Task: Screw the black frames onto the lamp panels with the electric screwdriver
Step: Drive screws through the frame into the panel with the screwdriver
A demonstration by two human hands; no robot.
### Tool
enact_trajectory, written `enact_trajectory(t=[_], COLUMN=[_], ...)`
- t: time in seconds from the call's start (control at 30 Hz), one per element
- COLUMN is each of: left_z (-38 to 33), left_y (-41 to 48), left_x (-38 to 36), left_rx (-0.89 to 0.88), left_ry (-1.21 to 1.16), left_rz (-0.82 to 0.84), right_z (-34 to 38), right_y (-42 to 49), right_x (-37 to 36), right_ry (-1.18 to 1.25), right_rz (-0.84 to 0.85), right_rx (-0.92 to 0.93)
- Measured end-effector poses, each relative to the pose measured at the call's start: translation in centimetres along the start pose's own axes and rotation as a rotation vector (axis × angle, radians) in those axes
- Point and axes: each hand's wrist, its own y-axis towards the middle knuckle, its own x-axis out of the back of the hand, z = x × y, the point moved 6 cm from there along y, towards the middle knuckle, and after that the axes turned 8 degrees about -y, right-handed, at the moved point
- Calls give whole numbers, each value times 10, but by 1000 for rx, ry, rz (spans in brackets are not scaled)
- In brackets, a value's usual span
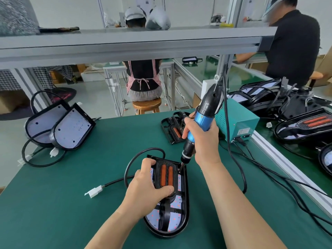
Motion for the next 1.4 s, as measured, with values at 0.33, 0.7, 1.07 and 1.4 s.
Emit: enact_trajectory(t=[0.33, 0.7, 1.07, 1.4], left_z=[3, -14, -96, -91], left_y=[-2, -27, 18, 93], left_x=[2, -1, -66, -120], left_rx=[62, -41, -549, -344], left_ry=[-59, 99, 799, 1043], left_rz=[44, -90, -51, 227], right_z=[9, -6, -42, -55], right_y=[8, -4, -37, -36], right_x=[5, 88, 182, 183], right_ry=[175, 510, 548, 610], right_rz=[25, -395, -583, -580], right_rx=[-44, -304, -479, -521])
